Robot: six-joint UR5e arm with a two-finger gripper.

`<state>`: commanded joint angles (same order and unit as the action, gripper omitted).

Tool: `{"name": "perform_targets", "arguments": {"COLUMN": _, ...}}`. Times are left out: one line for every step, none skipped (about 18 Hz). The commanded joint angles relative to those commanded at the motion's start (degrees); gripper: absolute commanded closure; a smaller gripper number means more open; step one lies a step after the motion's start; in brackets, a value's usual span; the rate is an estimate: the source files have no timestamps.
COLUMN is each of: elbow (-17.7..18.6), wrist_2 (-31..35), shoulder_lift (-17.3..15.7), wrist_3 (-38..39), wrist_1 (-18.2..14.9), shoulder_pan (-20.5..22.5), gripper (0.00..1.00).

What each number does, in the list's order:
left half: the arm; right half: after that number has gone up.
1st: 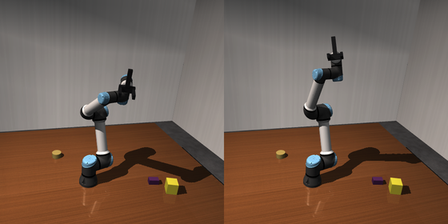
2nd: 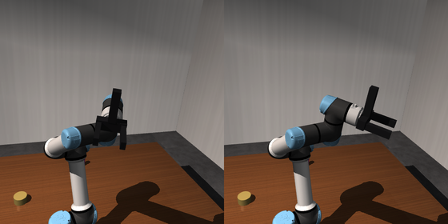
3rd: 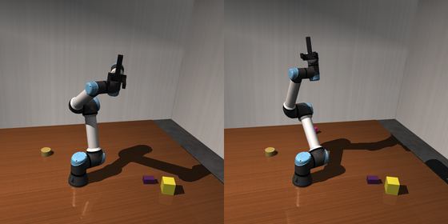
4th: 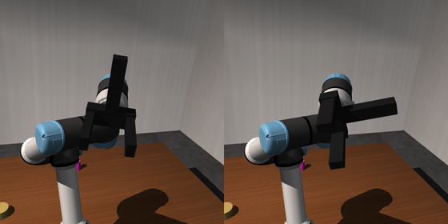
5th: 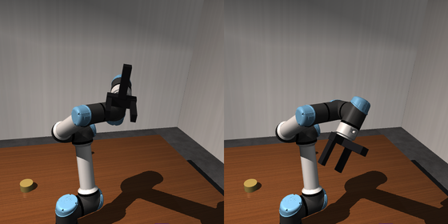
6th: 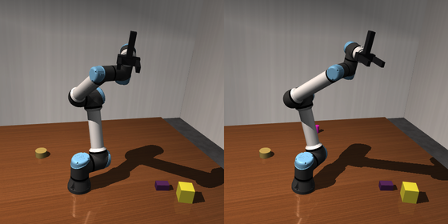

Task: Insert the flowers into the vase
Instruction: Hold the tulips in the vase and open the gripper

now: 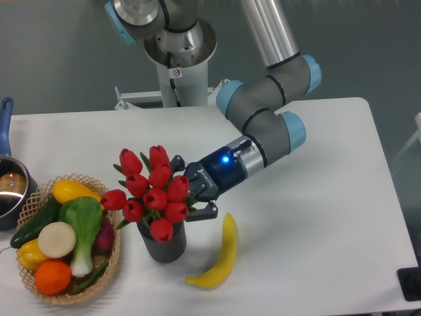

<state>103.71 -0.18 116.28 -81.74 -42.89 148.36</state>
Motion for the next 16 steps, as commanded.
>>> {"name": "perform_targets", "arguments": {"elbow": 0.0, "wrist_2": 0.7, "shoulder_lift": 0.0, "wrist_3": 0.0, "wrist_1": 0.1, "shoulder_pan": 0.0, "gripper": 0.61}}
{"name": "perform_targets", "arguments": {"elbow": 0.0, "wrist_2": 1.2, "shoulder_lift": 0.0, "wrist_3": 0.1, "wrist_1": 0.1, "shoulder_pan": 0.0, "gripper": 0.61}}
{"name": "perform_targets", "arguments": {"elbow": -0.2, "wrist_2": 1.5, "shoulder_lift": 0.0, "wrist_3": 0.1, "wrist_1": 0.1, "shoulder_pan": -0.1, "gripper": 0.61}}
{"name": "perform_targets", "arguments": {"elbow": -0.3, "wrist_2": 1.5, "shoulder_lift": 0.2, "wrist_3": 0.0, "wrist_1": 0.1, "shoulder_pan": -0.1, "gripper": 0.6}}
{"name": "perform_targets", "arguments": {"elbow": -0.3, "wrist_2": 1.6, "shoulder_lift": 0.4, "wrist_3": 0.0, "wrist_1": 0.1, "shoulder_pan": -0.1, "gripper": 0.6}}
{"name": "perform_targets", "arguments": {"elbow": -0.3, "wrist_2": 1.6, "shoulder_lift": 0.5, "wrist_3": 0.0, "wrist_1": 0.1, "shoulder_pan": -0.1, "gripper": 0.6}}
{"name": "perform_targets", "arguments": {"elbow": -0.3, "wrist_2": 1.6, "shoulder_lift": 0.5, "wrist_3": 0.0, "wrist_1": 0.1, "shoulder_pan": -0.1, "gripper": 0.59}}
{"name": "perform_targets", "arguments": {"elbow": -0.3, "wrist_2": 1.6, "shoulder_lift": 0.5, "wrist_3": -0.1, "wrist_1": 0.1, "shoulder_pan": -0.1, "gripper": 0.59}}
{"name": "perform_targets", "arguments": {"elbow": -0.4, "wrist_2": 1.8, "shoulder_lift": 0.6, "wrist_3": -0.1, "wrist_1": 0.1, "shoulder_pan": -0.1, "gripper": 0.59}}
{"name": "perform_targets", "arguments": {"elbow": -0.4, "wrist_2": 2.3, "shoulder_lift": 0.6, "wrist_3": -0.1, "wrist_1": 0.1, "shoulder_pan": -0.1, "gripper": 0.59}}
{"name": "perform_targets", "arguments": {"elbow": -0.4, "wrist_2": 2.6, "shoulder_lift": 0.5, "wrist_3": -0.1, "wrist_1": 0.1, "shoulder_pan": -0.1, "gripper": 0.58}}
{"name": "perform_targets", "arguments": {"elbow": -0.6, "wrist_2": 2.7, "shoulder_lift": 0.6, "wrist_3": -0.1, "wrist_1": 0.1, "shoulder_pan": -0.1, "gripper": 0.53}}
{"name": "perform_targets", "arguments": {"elbow": -0.7, "wrist_2": 2.7, "shoulder_lift": 0.5, "wrist_3": 0.0, "wrist_1": 0.1, "shoulder_pan": -0.1, "gripper": 0.51}}
{"name": "perform_targets", "arguments": {"elbow": -0.6, "wrist_2": 2.8, "shoulder_lift": 0.6, "wrist_3": -0.1, "wrist_1": 0.1, "shoulder_pan": -0.1, "gripper": 0.52}}
{"name": "perform_targets", "arguments": {"elbow": -0.5, "wrist_2": 2.8, "shoulder_lift": 0.6, "wrist_3": -0.1, "wrist_1": 0.2, "shoulder_pan": -0.1, "gripper": 0.51}}
{"name": "perform_targets", "arguments": {"elbow": -0.5, "wrist_2": 2.8, "shoulder_lift": 0.5, "wrist_3": -0.1, "wrist_1": 0.2, "shoulder_pan": -0.1, "gripper": 0.51}}
